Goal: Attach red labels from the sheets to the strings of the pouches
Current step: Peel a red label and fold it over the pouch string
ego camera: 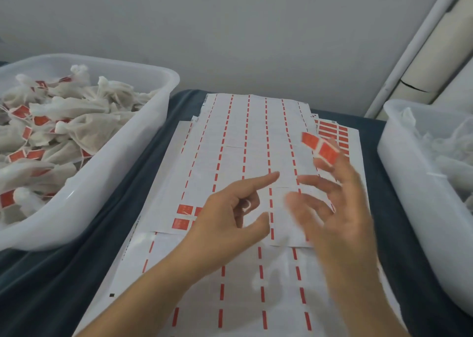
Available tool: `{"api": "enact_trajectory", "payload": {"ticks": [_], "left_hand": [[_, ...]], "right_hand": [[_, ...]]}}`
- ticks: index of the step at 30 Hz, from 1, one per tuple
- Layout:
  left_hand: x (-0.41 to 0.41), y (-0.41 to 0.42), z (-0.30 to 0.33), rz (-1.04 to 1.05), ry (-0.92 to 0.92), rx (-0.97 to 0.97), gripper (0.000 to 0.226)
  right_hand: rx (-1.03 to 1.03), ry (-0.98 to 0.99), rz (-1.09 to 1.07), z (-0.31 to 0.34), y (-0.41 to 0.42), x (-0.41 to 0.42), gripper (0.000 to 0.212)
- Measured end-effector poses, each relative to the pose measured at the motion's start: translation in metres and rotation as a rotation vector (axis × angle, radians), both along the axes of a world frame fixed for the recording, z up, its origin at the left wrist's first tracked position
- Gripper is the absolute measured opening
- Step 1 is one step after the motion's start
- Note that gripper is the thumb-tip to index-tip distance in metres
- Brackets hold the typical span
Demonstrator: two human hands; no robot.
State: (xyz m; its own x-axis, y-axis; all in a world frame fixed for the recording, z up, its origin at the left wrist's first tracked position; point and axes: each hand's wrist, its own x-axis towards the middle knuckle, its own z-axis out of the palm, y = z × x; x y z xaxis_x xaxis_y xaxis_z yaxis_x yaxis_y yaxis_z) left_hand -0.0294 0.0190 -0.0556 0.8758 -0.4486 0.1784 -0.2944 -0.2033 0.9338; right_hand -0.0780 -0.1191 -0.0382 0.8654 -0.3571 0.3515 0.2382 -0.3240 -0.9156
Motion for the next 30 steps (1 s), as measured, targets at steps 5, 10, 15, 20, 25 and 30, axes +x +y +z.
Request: {"api": "enact_trajectory", "payload": {"ticks": [5,10,15,20,25,30], "left_hand": [[-0.003,-0.003,0.002,-0.081,-0.05,0.082,0.066],[-0.006,-0.004,0.0,-0.136,-0.063,0.086,0.056],[-0.009,-0.006,-0.001,-0.17,-0.081,0.085,0.051],[-0.01,-0.008,-0.002,-0.101,-0.003,0.043,0.012],[-0.003,-0.005,-0.004,0.023,0.151,-0.088,0.016],[0.004,-0.002,-0.005,0.147,0.297,-0.142,0.016]], "right_hand": [[-0.454,-0.147,0.111,-0.018,0.011,-0.002,0.077],[-0.487,-0.227,0.049,-0.017,0.004,0.0,0.075],[-0.164,-0.119,0.018,-0.012,-0.006,0.001,0.065],[0.027,-0.009,-0.052,-0.011,-0.013,0.005,0.057],[0.157,0.088,-0.04,-0.012,-0.014,0.008,0.057],[0.249,0.184,-0.068,-0.008,-0.021,0.01,0.043]]}}
